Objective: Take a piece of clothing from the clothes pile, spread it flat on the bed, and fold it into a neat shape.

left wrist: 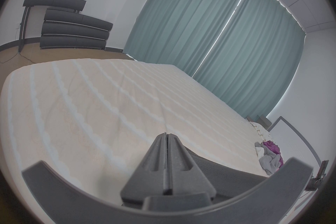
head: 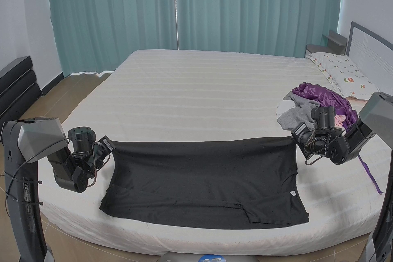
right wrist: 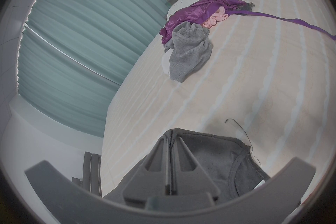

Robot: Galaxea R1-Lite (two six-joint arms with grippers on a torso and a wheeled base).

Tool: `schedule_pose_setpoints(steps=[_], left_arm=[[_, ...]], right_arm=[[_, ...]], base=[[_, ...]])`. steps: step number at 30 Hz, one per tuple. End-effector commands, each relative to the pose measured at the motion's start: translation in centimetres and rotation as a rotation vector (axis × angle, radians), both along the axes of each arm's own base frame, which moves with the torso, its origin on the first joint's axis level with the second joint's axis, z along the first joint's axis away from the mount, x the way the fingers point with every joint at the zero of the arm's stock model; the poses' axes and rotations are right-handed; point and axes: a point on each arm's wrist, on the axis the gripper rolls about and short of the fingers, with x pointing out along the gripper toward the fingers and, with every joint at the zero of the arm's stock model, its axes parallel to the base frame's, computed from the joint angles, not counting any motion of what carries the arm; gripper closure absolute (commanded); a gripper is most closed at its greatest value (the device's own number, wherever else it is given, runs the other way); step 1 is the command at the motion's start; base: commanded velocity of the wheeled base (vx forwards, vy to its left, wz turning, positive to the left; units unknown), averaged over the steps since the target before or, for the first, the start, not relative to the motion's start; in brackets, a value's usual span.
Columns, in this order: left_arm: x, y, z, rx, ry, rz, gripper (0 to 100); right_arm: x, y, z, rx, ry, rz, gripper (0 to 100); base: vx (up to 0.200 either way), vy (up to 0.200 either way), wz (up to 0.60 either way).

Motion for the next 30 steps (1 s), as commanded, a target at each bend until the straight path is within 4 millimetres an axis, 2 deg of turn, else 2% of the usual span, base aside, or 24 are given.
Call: schedule_pose_setpoints(steps=[1, 12, 19, 24, 30], left_arm=[[0.7, 0.0, 0.4, -0.001, -0.029, 0.002, 100], [0.9, 0.0, 0.2, 0.001, -0.021, 0.003, 100], [-0.9, -0.1, -0.6, 0.015, 0.044, -0.005, 100], [-2.5, 0.1, -1.3, 0.029, 0.102, -0.007, 100], [-5.2, 0.1, -2.4, 0.03, 0.165, -0.013, 100]], right_arm=[[0.2, 0.0, 0.4, 0.002, -0.016, -0.002, 100], [0.5, 0.2, -0.7, -0.001, 0.01, 0.012, 100], [-0.6, 0.0, -0.5, -0.004, 0.028, 0.013, 100], [-2.9, -0.1, -1.5, -0.013, 0.102, 0.03, 100], [-5.5, -0.2, -3.6, -0.018, 0.211, 0.073, 100]], base=[[0.0, 0.0, 0.0], [0.0, 0.0, 0.0], [0.0, 0.0, 0.0], [0.0, 0.0, 0.0], [0.0, 0.0, 0.0]])
